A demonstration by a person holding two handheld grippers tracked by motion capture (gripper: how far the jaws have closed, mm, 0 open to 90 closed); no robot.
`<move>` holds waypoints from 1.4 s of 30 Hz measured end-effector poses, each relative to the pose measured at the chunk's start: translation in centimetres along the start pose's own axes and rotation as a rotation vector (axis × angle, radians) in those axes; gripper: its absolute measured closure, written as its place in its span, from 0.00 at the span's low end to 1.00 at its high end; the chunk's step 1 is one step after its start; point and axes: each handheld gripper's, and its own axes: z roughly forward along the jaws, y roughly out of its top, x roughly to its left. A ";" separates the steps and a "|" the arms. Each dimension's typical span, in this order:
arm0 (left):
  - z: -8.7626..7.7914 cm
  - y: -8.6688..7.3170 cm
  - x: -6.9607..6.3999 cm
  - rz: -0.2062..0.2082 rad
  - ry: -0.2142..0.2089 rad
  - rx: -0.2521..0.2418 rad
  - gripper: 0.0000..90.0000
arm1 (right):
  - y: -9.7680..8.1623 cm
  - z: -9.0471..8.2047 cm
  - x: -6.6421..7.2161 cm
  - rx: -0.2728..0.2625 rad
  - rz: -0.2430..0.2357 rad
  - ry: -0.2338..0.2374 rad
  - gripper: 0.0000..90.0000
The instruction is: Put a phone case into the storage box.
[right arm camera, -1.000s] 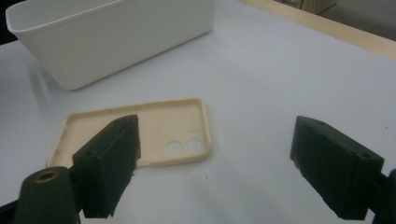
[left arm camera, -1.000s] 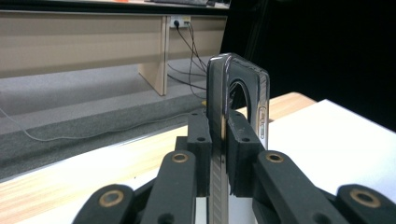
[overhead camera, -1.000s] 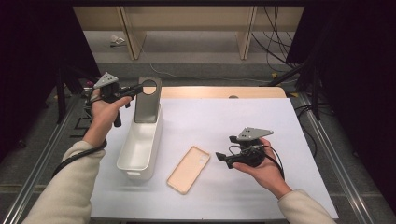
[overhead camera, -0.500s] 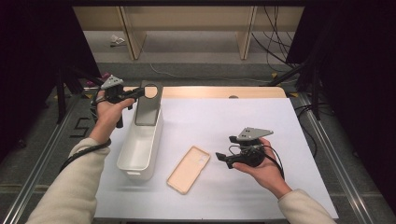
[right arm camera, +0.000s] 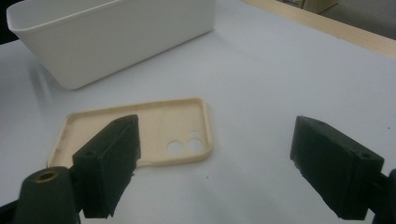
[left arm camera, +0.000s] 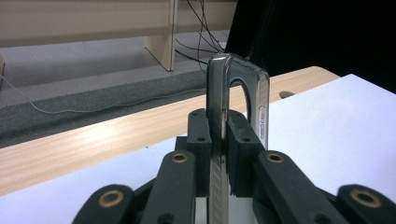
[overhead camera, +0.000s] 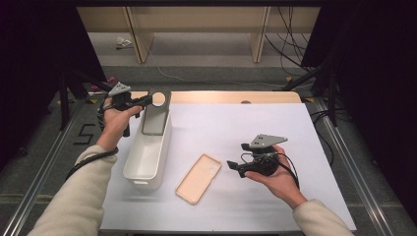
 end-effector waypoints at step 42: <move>1.2 -1.2 1.1 -0.024 0.075 0.081 0.84 | -0.1 0.2 0.1 0.010 0.002 0.012 0.19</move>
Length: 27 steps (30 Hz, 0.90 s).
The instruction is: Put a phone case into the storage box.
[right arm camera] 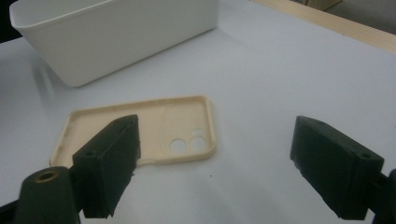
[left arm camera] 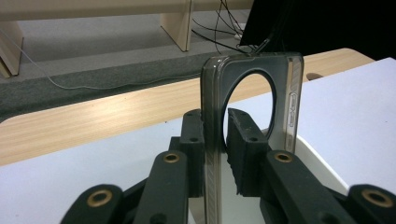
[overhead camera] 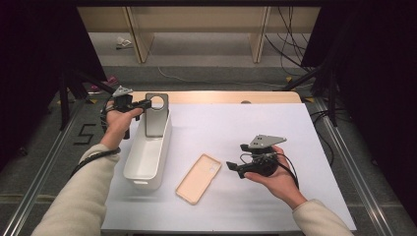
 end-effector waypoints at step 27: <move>0.2 1.0 -1.0 0.030 0.103 0.055 0.49 | -0.1 0.2 0.1 0.016 0.001 -0.001 0.19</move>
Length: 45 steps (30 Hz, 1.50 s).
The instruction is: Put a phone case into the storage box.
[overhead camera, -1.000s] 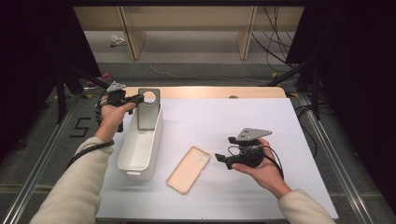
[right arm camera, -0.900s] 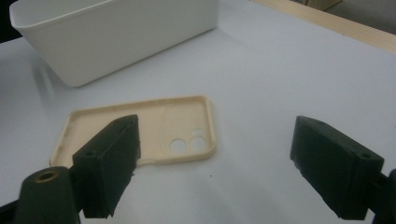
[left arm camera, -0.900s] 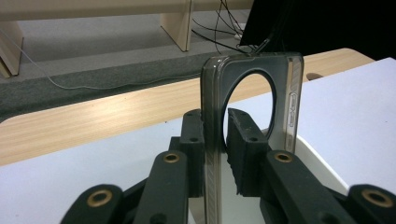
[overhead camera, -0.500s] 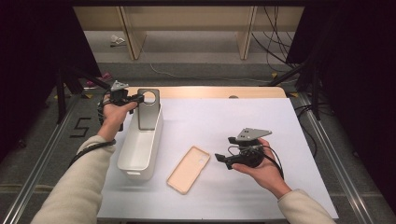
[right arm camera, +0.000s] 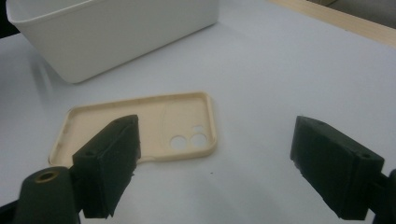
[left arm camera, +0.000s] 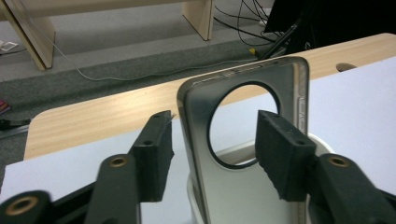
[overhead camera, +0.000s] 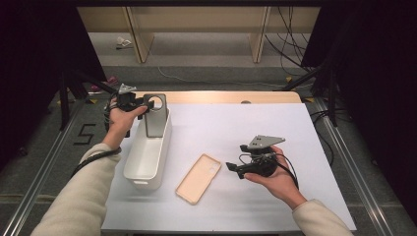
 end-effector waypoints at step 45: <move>-13.5 -10.3 -9.2 0.080 -0.158 -0.110 0.02 | 0.2 0.8 0.7 0.023 0.003 0.008 0.18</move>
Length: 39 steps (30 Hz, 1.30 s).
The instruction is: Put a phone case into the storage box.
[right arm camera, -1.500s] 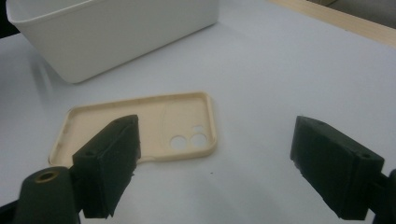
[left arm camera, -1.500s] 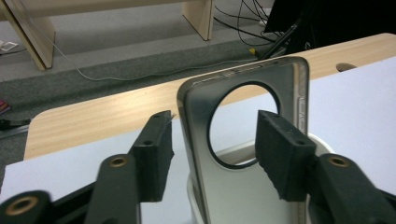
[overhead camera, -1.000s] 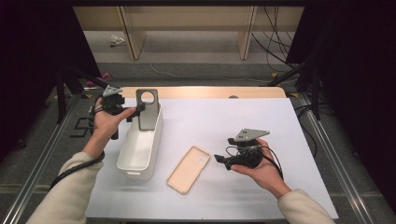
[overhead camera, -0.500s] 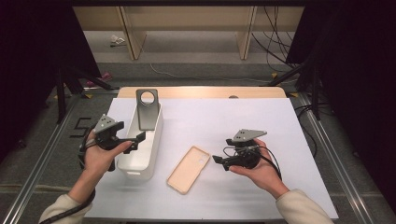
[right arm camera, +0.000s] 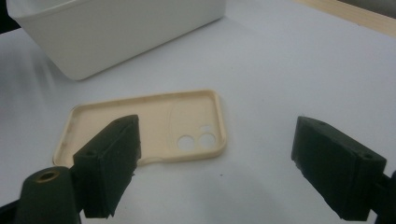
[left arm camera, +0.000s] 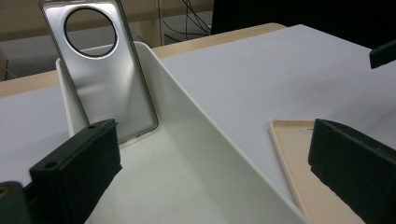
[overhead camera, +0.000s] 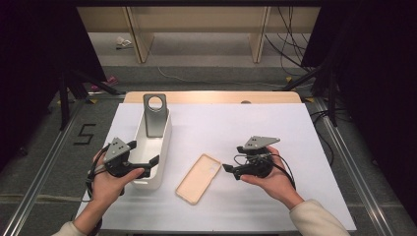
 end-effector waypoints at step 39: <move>0.3 0.1 -0.4 0.018 -0.007 0.013 0.03 | 0.5 8.3 7.6 0.396 -0.092 0.193 1.00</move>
